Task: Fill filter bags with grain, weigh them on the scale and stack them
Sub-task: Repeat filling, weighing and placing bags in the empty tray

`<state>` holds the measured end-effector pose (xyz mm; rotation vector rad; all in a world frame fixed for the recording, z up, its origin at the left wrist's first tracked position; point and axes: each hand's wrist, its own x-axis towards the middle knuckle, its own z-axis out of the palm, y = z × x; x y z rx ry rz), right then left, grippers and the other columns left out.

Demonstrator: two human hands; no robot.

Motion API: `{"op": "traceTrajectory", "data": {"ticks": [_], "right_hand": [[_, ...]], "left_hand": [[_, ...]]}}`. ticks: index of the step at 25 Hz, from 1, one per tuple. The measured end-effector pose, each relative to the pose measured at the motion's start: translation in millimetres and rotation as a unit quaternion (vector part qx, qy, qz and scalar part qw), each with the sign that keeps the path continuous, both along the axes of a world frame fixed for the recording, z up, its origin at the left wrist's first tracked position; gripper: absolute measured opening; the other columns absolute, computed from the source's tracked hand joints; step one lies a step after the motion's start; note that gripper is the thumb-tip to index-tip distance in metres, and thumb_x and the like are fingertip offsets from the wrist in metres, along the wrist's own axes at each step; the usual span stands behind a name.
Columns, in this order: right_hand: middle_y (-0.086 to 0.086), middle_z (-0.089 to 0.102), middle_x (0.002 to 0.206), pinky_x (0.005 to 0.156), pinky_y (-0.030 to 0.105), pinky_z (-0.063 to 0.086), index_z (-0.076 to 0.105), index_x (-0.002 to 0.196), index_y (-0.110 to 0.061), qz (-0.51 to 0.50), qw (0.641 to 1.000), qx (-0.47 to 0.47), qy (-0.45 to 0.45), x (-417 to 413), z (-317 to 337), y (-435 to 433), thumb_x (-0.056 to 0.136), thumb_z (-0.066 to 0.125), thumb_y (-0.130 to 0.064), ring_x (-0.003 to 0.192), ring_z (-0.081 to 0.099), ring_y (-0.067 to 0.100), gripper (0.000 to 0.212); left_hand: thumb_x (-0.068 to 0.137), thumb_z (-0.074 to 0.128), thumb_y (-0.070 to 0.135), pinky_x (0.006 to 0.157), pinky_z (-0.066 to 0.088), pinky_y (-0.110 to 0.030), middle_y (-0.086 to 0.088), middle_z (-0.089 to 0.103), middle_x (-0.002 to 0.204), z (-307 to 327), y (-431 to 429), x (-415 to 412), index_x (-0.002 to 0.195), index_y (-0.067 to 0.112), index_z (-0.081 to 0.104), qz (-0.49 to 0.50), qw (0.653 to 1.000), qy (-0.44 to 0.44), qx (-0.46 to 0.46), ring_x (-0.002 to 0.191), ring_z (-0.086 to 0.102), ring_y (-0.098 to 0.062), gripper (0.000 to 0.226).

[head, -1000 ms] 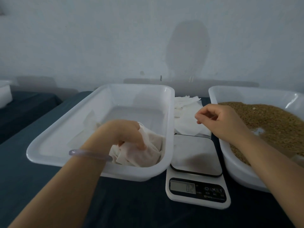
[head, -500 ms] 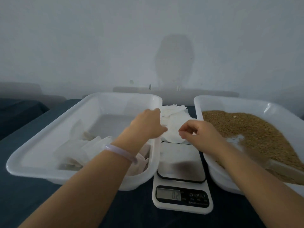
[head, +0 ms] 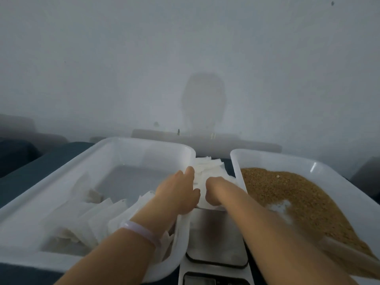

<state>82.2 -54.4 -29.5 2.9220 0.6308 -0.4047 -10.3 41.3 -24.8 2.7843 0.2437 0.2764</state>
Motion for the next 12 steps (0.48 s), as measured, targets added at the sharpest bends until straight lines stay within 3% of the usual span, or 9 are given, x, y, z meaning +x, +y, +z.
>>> {"op": "traceTrajectory", "data": {"ticks": [4, 7, 12], "right_hand": [[0.010, 0.055, 0.120, 0.092, 0.036, 0.044, 0.053, 0.122, -0.011, -0.075, 0.994, 0.069, -0.049, 20, -27, 4, 0.092, 0.051, -0.016, 0.111, 0.050, 0.027, 0.031], [0.010, 0.056, 0.125, 0.092, 0.032, 0.045, 0.053, 0.122, -0.010, -0.068, 0.990, 0.073, -0.098, 26, -31, 0, 0.092, 0.052, -0.014, 0.114, 0.053, 0.025, 0.030], [0.010, 0.044, 0.130, 0.094, 0.040, 0.044, 0.044, 0.129, -0.017, -0.090, 0.994, 0.061, -0.016, 20, -32, 5, 0.067, 0.066, -0.067, 0.119, 0.044, 0.028, 0.083]], "left_hand": [[0.090, 0.045, 0.032, 0.083, 0.044, -0.036, -0.008, 0.052, 0.110, -9, 7, 3, 0.110, 0.017, 0.040, -0.009, 0.999, -0.034, -0.039, 0.098, 0.053, -0.028, 0.026], [0.088, 0.046, 0.030, 0.079, 0.040, -0.033, -0.006, 0.050, 0.111, -12, 7, 6, 0.109, 0.018, 0.039, -0.007, 0.997, -0.047, -0.062, 0.098, 0.050, -0.026, 0.026], [0.087, 0.049, 0.030, 0.082, 0.039, -0.032, -0.006, 0.049, 0.116, -15, 9, 6, 0.114, 0.017, 0.040, 0.001, 0.994, -0.040, -0.105, 0.103, 0.050, -0.027, 0.031]]}}
